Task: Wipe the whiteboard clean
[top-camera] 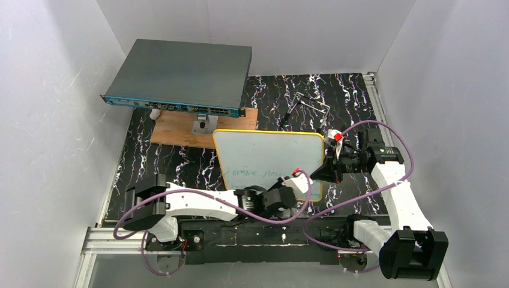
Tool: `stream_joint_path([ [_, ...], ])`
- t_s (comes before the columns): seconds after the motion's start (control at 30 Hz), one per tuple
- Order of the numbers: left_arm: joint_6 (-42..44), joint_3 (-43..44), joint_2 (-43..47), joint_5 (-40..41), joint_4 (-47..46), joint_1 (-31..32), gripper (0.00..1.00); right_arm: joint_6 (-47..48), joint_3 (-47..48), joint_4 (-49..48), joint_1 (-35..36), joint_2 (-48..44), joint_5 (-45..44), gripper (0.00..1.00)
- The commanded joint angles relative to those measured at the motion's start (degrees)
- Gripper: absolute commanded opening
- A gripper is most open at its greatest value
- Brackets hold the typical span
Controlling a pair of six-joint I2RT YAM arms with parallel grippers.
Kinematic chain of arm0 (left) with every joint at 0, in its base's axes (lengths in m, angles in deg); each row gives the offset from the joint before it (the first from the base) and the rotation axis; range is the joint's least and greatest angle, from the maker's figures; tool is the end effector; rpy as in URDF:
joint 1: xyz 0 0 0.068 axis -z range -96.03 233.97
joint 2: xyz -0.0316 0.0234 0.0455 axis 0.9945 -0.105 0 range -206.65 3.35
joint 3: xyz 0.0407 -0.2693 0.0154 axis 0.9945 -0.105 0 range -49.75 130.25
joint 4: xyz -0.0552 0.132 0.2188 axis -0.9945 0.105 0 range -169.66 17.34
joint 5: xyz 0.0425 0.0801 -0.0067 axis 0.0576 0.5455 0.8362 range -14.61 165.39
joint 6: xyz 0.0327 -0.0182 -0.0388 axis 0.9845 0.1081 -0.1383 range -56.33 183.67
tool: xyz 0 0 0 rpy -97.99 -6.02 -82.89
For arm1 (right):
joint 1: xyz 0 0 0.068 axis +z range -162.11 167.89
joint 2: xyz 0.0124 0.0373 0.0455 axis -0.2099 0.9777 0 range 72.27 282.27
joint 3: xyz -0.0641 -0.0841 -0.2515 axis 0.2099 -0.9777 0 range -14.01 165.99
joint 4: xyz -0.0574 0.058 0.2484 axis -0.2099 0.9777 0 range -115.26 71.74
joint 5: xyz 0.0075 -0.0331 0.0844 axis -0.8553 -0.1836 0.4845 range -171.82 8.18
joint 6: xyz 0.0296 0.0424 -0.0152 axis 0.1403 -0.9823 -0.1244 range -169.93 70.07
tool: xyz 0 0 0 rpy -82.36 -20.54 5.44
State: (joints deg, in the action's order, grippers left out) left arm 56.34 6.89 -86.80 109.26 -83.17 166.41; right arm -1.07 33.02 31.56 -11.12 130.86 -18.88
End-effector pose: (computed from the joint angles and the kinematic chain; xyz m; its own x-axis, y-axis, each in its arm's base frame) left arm 0.0655 -0.3421 0.2406 -0.1622 0.4166 -0.8945 0.7450 0.6461 0.1658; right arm 0.1671 0.0345 0.2646 -0.3584 -0.3489 -0.8659 -0.9211 0.2833 0.2671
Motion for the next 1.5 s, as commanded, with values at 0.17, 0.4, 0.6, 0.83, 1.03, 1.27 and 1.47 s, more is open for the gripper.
stream_joint_path([
  [0.17, -10.67, -17.74, 22.97, -1.22, -3.96, -9.08, 0.00, 1.27, 0.83, 3.23, 1.20, -0.85, -3.39, 0.01],
  [0.4, -19.95, -29.90, 38.08, 2.68, -8.31, -15.84, 0.00, 1.15, 0.95, 3.23, 1.20, -0.76, -3.17, 0.01],
  [0.6, -27.58, -36.21, 45.26, 4.72, -4.07, -20.97, 0.00, 0.23, 0.95, 2.59, 1.20, -0.69, -3.42, 0.01],
  [0.83, -29.19, -40.60, 48.72, 4.10, -5.68, -25.66, 0.00, -3.76, 0.78, -0.32, 1.19, -0.30, -5.55, 0.01],
  [1.03, -25.94, -41.65, 44.98, -1.29, -13.77, -30.76, 0.00, -5.03, 0.80, -0.97, 1.11, 0.02, -6.07, 0.01],
  [1.27, -13.82, -41.12, 31.85, -19.90, -30.80, -32.80, 0.00, -5.37, 0.87, -0.94, 1.07, 0.05, -5.81, 0.01],
  [1.47, -15.57, -43.29, 26.94, -24.70, -33.83, -30.03, 0.00, -5.31, 0.94, -0.88, 1.09, 0.07, -5.72, 0.01],
])
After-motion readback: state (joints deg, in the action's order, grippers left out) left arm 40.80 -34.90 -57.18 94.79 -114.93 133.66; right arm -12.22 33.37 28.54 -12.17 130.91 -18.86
